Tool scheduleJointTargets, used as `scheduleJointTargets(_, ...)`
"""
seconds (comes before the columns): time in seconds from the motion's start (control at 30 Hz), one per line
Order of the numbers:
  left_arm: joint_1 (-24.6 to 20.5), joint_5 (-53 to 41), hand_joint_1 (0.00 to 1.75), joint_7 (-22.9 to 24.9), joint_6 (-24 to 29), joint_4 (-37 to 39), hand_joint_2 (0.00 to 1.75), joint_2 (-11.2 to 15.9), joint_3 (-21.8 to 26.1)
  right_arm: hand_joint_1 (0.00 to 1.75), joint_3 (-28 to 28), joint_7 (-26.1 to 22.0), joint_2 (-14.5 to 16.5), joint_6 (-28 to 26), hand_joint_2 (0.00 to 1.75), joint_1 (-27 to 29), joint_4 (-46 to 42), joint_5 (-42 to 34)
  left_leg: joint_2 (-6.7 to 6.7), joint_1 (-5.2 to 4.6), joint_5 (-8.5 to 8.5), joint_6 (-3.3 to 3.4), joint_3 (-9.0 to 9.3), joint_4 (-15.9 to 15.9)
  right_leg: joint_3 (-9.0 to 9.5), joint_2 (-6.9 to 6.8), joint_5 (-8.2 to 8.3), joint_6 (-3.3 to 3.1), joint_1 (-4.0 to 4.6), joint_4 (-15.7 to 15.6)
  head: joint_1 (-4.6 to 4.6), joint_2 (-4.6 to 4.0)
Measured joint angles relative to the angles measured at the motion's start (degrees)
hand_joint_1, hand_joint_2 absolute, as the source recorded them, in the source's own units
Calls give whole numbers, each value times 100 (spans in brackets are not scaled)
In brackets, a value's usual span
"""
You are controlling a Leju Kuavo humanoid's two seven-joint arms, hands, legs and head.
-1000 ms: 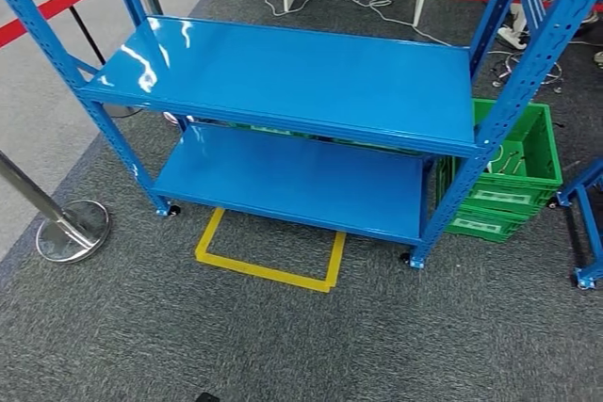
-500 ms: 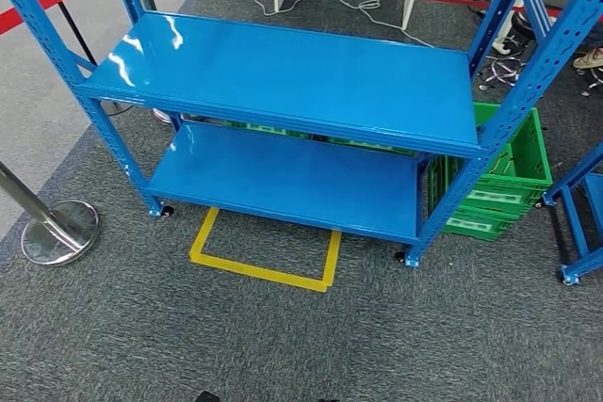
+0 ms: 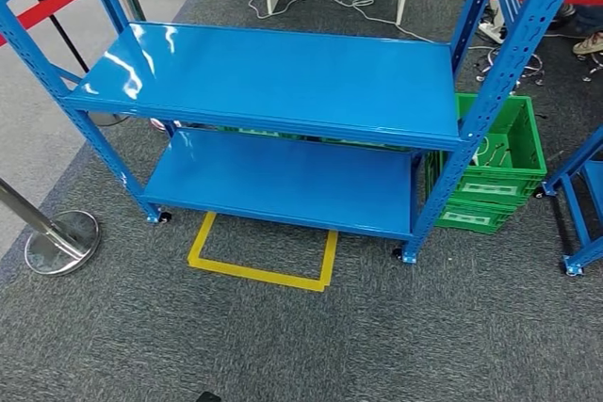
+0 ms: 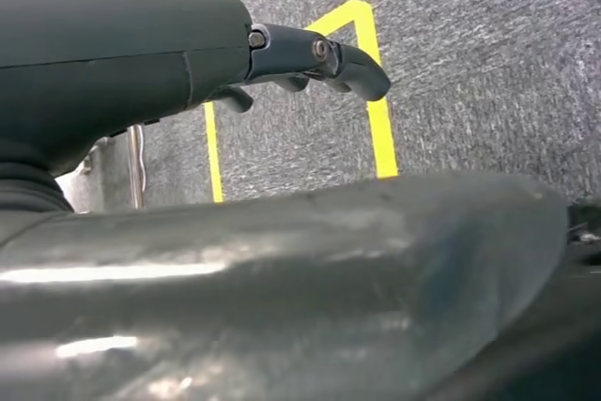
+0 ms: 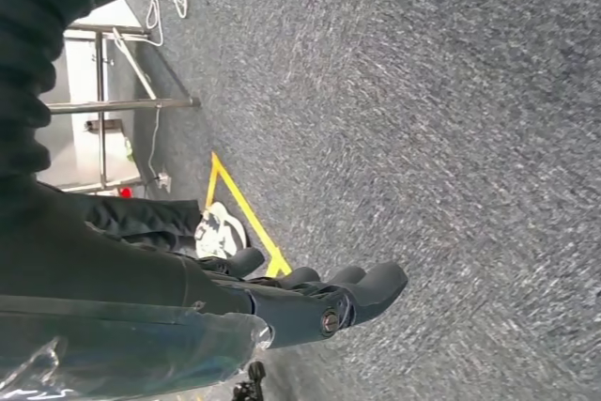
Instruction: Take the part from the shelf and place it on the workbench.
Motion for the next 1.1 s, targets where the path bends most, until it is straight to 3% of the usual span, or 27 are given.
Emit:
scheduleJointTargets(0.03, 3, 0, 0, 0, 0, 0, 0, 1, 0, 0, 1, 1, 0, -1, 175, 1, 0, 0, 0, 2, 109, 4, 23, -65, 1, 9, 1, 3, -2, 0, 1, 0)
scheduleJointTargets(0.07, 3, 0, 0, 0, 1, 0, 0, 2, 0, 0, 2, 1, 0, -1, 175, 1, 0, 0, 0, 4, 303, 10, 159, -344, 5, 20, 3, 9, -5, 0, 1, 0)
scheduleJointTargets(0.1, 1, 0, 0, 0, 1, 0, 0, 2, 0, 0, 4, 1, 0, -1, 175, -1, 0, 0, -5, 8, 509, 17, 356, -730, 9, 31, 5, 22, -6, 1, 0, 0)
scheduleJointTargets(0.17, -11, 0, 0, -1, 2, 0, 0, -1, 0, 0, 6, 1, 0, -3, 175, -5, 0, 0, -29, 11, 733, 51, 688, -1404, -4, 52, 0, 73, 13, 22, -7, 1)
scheduleJointTargets(0.27, -11, 1, 0, 0, 2, 0, 0, -7, 0, 0, 7, 1, 0, -13, 175, 2, 0, 0, -48, -5, 753, 159, 760, -1601, -20, 66, 17, 170, 18, -1, -12, 1)
scheduleJointTargets(0.33, -9, 1, 0, 0, 3, 0, 0, -8, 0, 0, 7, 2, 0, -15, 175, 8, 0, 0, -41, 3, 776, 235, 763, -1622, -70, 49, -73, 231, 4, 104, 7, 0)
scheduleJointTargets(0.37, -10, 0, 0, 0, 4, 0, 0, -10, 0, 0, 7, 2, 0, -16, 175, 7, 0, -1, -36, 12, 788, 268, 765, -1632, -162, 36, -205, 255, 1, 308, 25, 0)
scheduleJointTargets(0.43, -9, 1, 0, 1, 4, 0, 0, -9, 1, 0, 7, 1, 0, -16, 175, 6, 0, -1, -27, 10, 787, 299, 763, -1631, -484, 16, -576, 288, -3, 1030, 69, 0)
scheduleJointTargets(0.5, -2, 2, 0, 1, 5, 0, 0, -4, 2, 0, 7, 2, 0, -16, 175, 18, 0, -1, -21, 6, 785, 305, 765, -1629, -743, 13, -750, 302, -5, 1590, 80, 0)
scheduleJointTargets(0.53, 0, 2, 0, 1, 6, 0, 0, -2, 2, 0, 7, 3, 0, -16, 175, 25, 0, -2, -21, 5, 783, 305, 769, -1628, -735, 11, -678, 301, -5, 1577, 83, 0)
scheduleJointTargets(0.57, 2, 2, 0, 1, 7, 0, 0, -3, 2, 0, 7, 4, 0, -16, 175, 29, 0, -3, -22, 6, 779, 300, 779, -1628, -612, 7, -506, 295, -6, 1325, 83, 0)
scheduleJointTargets(0.63, 1, 1, 0, 1, 7, 0, 0, -5, 2, 0, 7, 6, 0, -13, 175, 20, 0, -8, -24, -5, 760, 268, 799, -1620, -208, -19, -151, 274, -2, 522, 85, 0)
scheduleJointTargets(0.7, -1, 0, 0, 1, 6, 0, 0, -4, 1, 0, 7, 7, 0, -3, 175, 3, 0, -17, -23, -26, 751, 212, 801, -1611, 23, -31, -30, 226, 8, 56, 76, 0)
scheduleJointTargets(0.83, -10, -5, 0, 0, -3, 0, 0, -3, 1, 0, 7, 7, 0, 13, 175, 11, 0, -40, -25, -19, 687, 92, 771, -1541, 35, -12, -25, 89, 9, 7, 59, 0)
scheduleJointTargets(0.9, -14, -14, 0, -1, -2, 0, 0, -1, 1, 0, 7, 7, 0, 15, 175, 1, 0, -43, -30, -13, 407, 35, 567, -1092, 43, -13, -9, 28, -10, -10, 27, 0)
scheduleJointTargets(0.97, -10, -17, 0, -1, -1, 0, 0, 1, 0, 0, 7, -5, 0, 21, 175, -4, 0, -43, -31, -9, 79, 4, 202, -359, 35, -12, -10, 3, -9, -10, 4, 0)
scheduleJointTargets(1.0, -5, -17, 0, -1, 0, 0, 0, 2, 1, 0, 6, -21, 0, 34, 175, 0, 0, -43, -31, -9, 12, -3, 67, -104, 32, -11, -11, 0, -9, -10, 2, 0)
scheduleJointTargets(1.03, 0, -17, 0, -1, 0, 0, 0, 3, 1, 0, 5, -41, 0, 60, 175, 4, 0, -40, -31, -8, 57, -5, 23, -41, 32, -8, -11, 0, -9, -9, -1, 0)
scheduleJointTargets(1.1, 3, -19, 0, -2, -1, 0, 0, 7, 2, 0, 9, -79, 2, 114, 175, 5, 0, -8, -31, 5, 398, -20, 247, -507, 37, 3, -11, 9, -19, -4, -3, 0)
